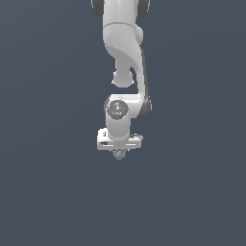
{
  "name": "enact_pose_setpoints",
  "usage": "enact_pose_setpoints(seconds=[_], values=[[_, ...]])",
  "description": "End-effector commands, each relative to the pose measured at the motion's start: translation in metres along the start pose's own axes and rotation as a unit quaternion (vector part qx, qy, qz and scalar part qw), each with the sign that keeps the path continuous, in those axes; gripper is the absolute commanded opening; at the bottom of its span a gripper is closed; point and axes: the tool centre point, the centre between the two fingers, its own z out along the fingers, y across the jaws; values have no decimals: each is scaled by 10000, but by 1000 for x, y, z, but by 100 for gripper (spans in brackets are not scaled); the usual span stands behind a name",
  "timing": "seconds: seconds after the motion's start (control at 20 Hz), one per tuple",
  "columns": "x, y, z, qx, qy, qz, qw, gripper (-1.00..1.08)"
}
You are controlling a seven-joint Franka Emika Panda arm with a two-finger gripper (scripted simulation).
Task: Pick up the object and move it to a goal position.
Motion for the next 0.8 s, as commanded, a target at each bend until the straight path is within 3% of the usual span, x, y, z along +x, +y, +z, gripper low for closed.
enact_pose_setpoints(seconds=[0.0, 0.4, 0.75], values=[[-1, -2, -3, 0, 3, -1, 10000, -100], [-14, -19, -28, 0, 3, -1, 10000, -100], [-37, -50, -72, -2, 2, -2, 10000, -100]])
